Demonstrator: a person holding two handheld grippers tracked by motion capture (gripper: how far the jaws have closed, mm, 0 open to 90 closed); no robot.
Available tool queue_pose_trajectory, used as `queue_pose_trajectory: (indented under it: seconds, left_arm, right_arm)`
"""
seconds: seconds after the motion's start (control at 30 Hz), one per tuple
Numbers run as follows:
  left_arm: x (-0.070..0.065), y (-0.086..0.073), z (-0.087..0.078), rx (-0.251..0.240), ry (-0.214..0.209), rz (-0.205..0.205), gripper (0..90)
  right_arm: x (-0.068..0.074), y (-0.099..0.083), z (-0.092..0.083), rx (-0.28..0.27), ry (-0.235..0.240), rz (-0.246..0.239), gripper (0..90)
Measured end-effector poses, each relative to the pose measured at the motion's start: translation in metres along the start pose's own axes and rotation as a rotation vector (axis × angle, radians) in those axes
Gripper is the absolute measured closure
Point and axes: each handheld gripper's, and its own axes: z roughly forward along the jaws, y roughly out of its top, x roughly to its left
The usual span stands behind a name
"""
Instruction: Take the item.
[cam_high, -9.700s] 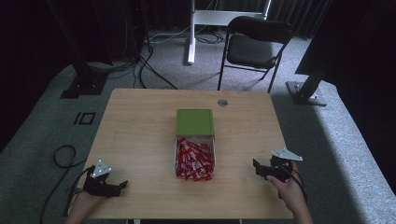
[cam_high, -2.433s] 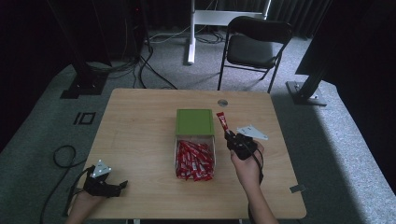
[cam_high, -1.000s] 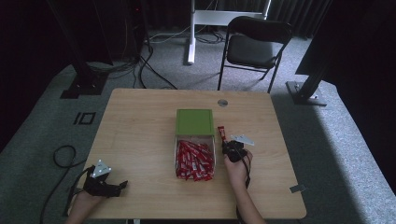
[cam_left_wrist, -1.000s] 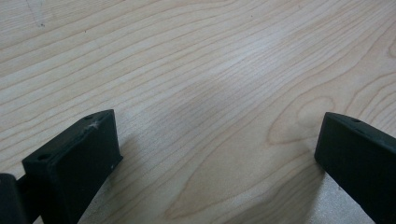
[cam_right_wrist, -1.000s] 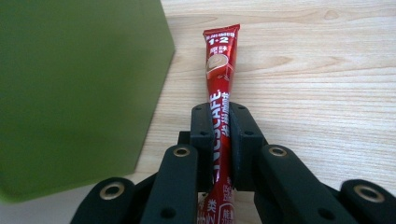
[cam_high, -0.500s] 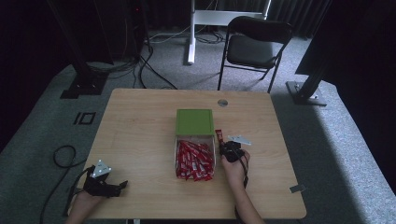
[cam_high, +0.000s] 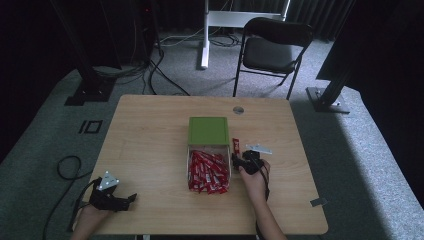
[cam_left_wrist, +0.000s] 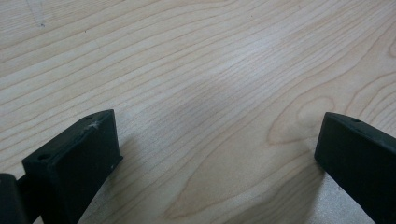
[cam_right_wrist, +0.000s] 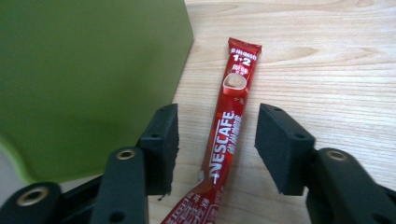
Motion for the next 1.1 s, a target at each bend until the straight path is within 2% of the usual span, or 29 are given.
queue_pose_trajectory:
  seconds: [0.17,0.33,0.77,0.9,1.1]
  left_arm:
    - [0.000,0.000,0.000,0.000,0.000,0.000,0.8]
    - [0.000,0.000,0.000,0.000,0.000,0.000,0.8]
    - [0.000,0.000,0.000,0.000,0.000,0.000,0.8]
    - [0.000,0.000,0.000,0.000,0.000,0.000,0.8]
    - [0.000,0.000,0.000,0.000,0.001,-0.001,0.8]
  right_arm:
    - [-0.006,0.002,-0.008,-0.013,-0.003,-0.003,41.8]
    - [-0.015,0.002,-0.015,-0.027,-0.026,0.005,37.8]
    - [-0.038,-0.002,-0.033,-0.032,-0.047,0.028,32.4]
    - [-0.045,-0.003,-0.037,-0.015,-0.051,0.033,28.9]
    - [-0.053,-0.005,-0.040,0.013,-0.077,0.009,21.9]
